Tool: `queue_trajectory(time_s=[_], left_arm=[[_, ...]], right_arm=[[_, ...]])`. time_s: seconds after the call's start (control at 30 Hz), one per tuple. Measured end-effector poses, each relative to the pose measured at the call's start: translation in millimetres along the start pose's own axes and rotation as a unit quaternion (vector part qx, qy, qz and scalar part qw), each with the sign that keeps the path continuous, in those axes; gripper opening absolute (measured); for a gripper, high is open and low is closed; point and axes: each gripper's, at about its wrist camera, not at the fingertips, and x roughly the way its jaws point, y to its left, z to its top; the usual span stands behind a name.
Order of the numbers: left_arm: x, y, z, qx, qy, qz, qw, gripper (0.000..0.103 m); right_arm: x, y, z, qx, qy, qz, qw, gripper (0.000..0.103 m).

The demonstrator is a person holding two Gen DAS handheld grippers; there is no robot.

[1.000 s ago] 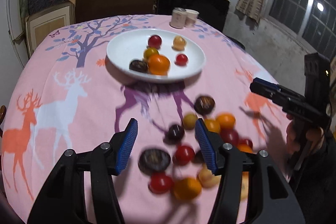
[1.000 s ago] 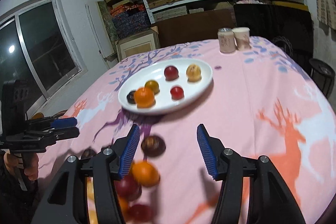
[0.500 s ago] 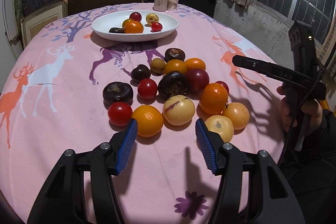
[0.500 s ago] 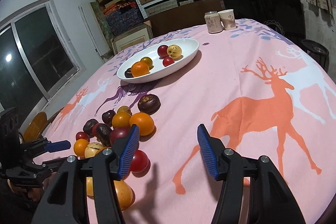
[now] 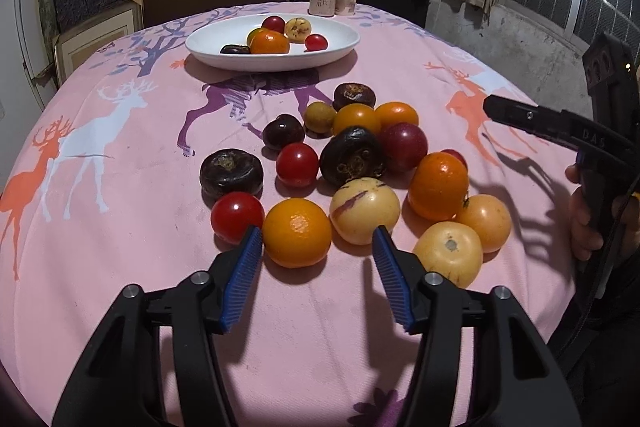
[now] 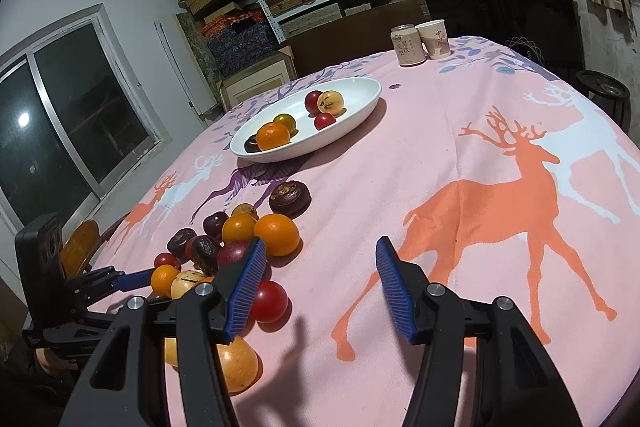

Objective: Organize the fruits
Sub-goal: 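Grasp an orange with the left tool while the right tool grasps a large pale grapefruit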

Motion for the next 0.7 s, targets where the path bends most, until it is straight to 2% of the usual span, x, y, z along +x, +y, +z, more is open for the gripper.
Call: queue_trajectory(time_s=[0.07, 0.1, 0.2, 0.27, 0.3, 0.47, 0.5, 0.7], left_arm=[[-5.8, -0.3, 0.4, -0.004, -0.012, -0.026, 0.9996, 0.043], [-4.8, -1.0, 0.6, -0.003, -0.010, -0.027, 0.9996, 0.043], [2.6, 0.9, -1.3, -0.003, 0.000, -0.018, 0.9998, 0.043], [11.8, 8.9, -0.4, -0.024, 0.019, -0.002, 0.9995, 0.044], [13.9, 13.2, 0.8, -0.037, 0.023, -0.005, 0.9990, 0.042], [19.3, 11.3, 7.4, -0.033, 0.017, 0.016, 0.9992, 0.042], [20.8, 9.3, 9.2, -0.029, 0.016, 0.018, 0.9993, 0.038], [14.4, 7.2, 9.7, -0.027, -0.007, 0.014, 0.9995, 0.035]], right_arm=[[-0.1, -0.9, -0.2, 0.002, 0.000, 0.002, 1.000, 0.058], [0.1, -0.9, 0.1, 0.003, 0.000, 0.003, 1.000, 0.058], [-0.7, -1.1, 0.0, 0.002, -0.001, 0.003, 1.000, 0.058], [0.3, -0.7, 0.5, 0.003, -0.001, 0.003, 1.000, 0.058], [0.1, -1.0, 0.4, 0.003, 0.000, 0.003, 1.000, 0.058], [0.8, -0.7, 0.4, 0.003, 0.001, 0.003, 1.000, 0.058], [0.8, -0.9, -0.1, 0.003, 0.001, 0.004, 1.000, 0.058], [0.3, 0.5, -0.7, -0.001, 0.000, 0.009, 1.000, 0.058]])
